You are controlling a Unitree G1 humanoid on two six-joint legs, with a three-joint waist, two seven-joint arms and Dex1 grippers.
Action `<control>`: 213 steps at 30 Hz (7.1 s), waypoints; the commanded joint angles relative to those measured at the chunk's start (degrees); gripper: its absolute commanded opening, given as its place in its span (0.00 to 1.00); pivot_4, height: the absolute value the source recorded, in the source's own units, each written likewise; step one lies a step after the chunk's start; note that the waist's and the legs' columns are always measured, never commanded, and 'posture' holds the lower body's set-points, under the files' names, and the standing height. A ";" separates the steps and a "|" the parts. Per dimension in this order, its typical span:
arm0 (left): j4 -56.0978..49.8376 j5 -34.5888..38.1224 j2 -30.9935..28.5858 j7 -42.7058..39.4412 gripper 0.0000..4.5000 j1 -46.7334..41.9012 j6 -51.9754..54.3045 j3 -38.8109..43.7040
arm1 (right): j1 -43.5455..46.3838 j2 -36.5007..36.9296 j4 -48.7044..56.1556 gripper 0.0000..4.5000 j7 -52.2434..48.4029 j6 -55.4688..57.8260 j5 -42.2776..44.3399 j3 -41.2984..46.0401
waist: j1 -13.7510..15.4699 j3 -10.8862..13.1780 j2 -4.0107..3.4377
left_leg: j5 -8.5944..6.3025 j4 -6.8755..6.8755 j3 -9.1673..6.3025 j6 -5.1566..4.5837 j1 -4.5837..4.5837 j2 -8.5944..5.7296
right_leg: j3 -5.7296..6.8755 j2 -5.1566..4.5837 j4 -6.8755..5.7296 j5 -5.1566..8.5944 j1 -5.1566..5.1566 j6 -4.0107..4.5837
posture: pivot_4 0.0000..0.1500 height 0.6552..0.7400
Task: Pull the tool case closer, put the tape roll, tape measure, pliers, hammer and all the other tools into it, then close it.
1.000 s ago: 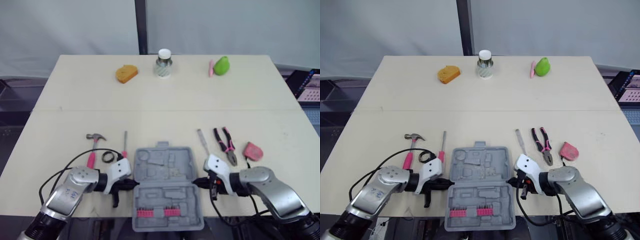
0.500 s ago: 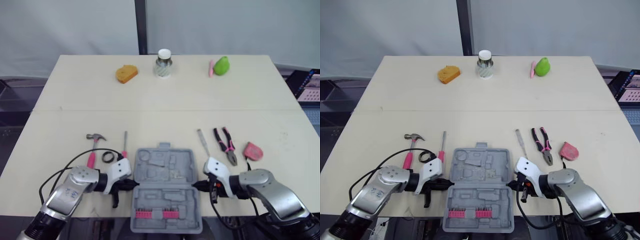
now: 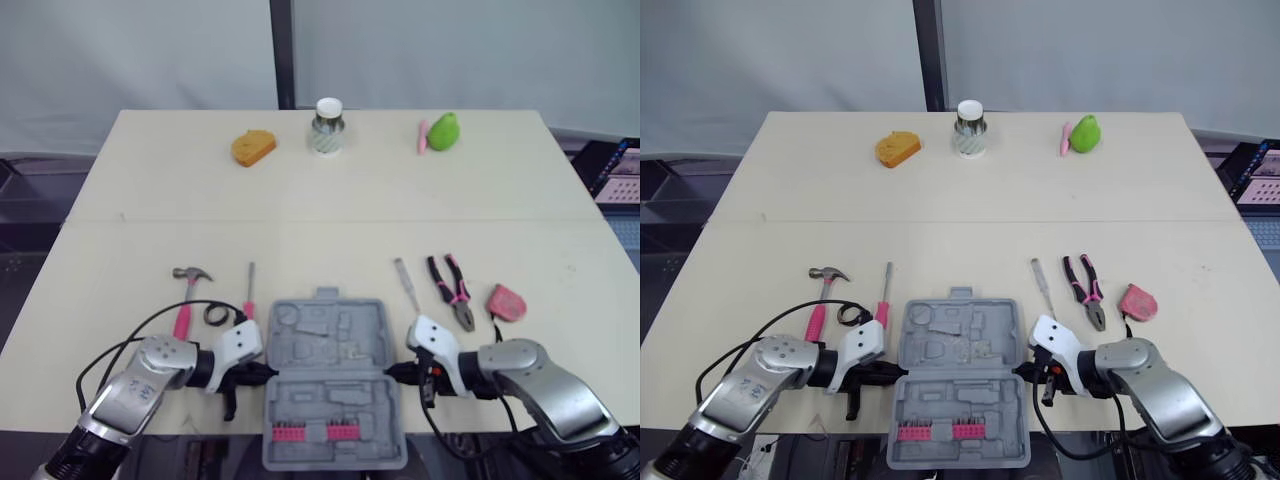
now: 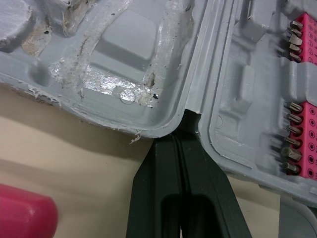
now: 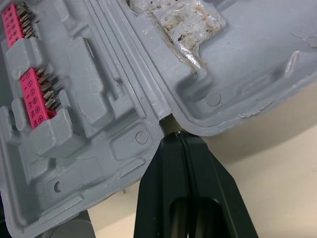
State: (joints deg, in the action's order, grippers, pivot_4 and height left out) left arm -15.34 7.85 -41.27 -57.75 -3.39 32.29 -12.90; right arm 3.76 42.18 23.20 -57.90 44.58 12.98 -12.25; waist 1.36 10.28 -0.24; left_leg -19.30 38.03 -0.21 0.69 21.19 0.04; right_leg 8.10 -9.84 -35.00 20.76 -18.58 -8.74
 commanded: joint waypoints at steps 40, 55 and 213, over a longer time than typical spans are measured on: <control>-5.81 18.34 -4.30 3.53 0.06 10.44 8.77 30.93 | -7.69 9.17 -8.71 0.00 -5.11 -8.21 13.76 26.14 | 0.21 0.02 0.05 | -0.01 0.04 0.03 -0.02 0.03 0.03 | -0.08 0.00 0.05 0.00 0.02 0.00 | 1.00 1.00; 22.43 13.80 -8.18 9.99 1.00 15.01 -5.35 54.66 | 1.78 16.75 -51.67 0.99 -8.45 -24.56 8.56 36.14 | -0.05 0.02 0.09 | -0.02 -0.04 0.31 -0.04 -0.05 0.08 | -0.22 0.05 0.21 0.00 -0.02 0.00 | 1.00 1.00; 23.72 -7.87 -0.61 -25.29 0.01 -37.31 -12.91 -12.59 | 7.18 -1.02 28.62 1.00 22.67 4.91 25.75 6.99 | -1.18 0.04 0.57 | -0.22 0.19 0.69 0.16 0.22 0.56 | -0.47 0.42 -0.87 0.01 -1.04 0.03 | 1.00 1.00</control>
State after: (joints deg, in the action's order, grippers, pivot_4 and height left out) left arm 9.21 0.25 -41.38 -82.27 -40.46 19.87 -25.64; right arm 11.13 41.27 49.21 -35.76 50.26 37.80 -6.45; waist 0.17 10.31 0.34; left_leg -19.51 38.22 0.48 0.85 21.41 0.59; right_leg 7.62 -9.42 -35.87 20.77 -19.62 -8.71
